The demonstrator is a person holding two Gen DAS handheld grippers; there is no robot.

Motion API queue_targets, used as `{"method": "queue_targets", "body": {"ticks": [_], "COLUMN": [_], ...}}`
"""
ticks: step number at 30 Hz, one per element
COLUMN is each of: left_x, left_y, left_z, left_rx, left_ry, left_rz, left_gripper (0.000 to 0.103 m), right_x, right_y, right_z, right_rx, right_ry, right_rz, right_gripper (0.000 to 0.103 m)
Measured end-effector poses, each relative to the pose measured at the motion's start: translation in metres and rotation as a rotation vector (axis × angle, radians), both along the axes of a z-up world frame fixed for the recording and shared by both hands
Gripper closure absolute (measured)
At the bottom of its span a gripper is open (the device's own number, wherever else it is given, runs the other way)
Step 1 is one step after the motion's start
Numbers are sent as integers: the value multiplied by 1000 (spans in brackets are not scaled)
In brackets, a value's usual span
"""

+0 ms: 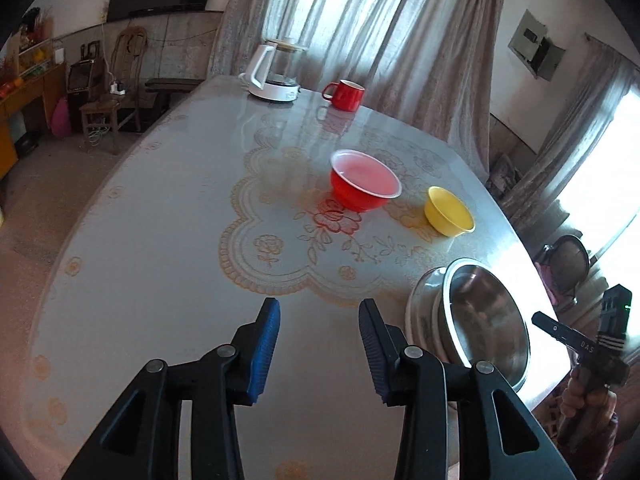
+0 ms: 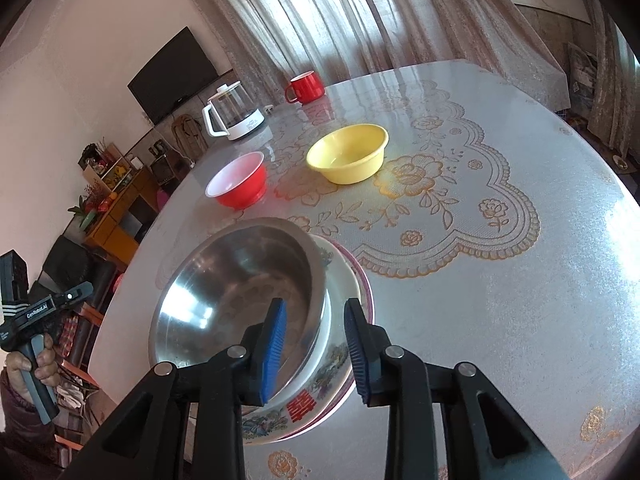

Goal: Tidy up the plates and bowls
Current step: 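Open both tools and pull them back from the steel bowl, then move both tools to the yellow bowl rim and close on it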

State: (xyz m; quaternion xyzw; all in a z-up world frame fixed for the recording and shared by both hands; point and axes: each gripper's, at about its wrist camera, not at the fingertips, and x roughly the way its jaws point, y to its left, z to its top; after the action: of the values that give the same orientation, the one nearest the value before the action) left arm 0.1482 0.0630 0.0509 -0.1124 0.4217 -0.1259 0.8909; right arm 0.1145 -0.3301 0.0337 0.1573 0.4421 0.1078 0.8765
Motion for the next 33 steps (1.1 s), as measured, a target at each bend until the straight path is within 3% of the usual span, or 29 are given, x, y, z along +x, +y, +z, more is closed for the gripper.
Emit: {"method": "queue_targets", "body": {"ticks": [6,14,24,33], "left_x": [30,69,110,139], "left_y": [-71,-124,-153,-173], "left_z": [-15,-17,-15,-16], "left_rx": [37,48,45,64], "left_ry": [26,39,45,56], "left_rz": [-149,-253,-313,-340], "left_gripper": [61,62,62,61], "right_x": [17,46,85,124], "right_y": [-11,-17,-23,-35], "right_z": [3,10,2,-2], "right_rx": [26,-6,-28,5], "right_ry": [3,1,14,17], "right_rz": [-34,-29,9,40], "right_gripper": [69,69,78,78]}}
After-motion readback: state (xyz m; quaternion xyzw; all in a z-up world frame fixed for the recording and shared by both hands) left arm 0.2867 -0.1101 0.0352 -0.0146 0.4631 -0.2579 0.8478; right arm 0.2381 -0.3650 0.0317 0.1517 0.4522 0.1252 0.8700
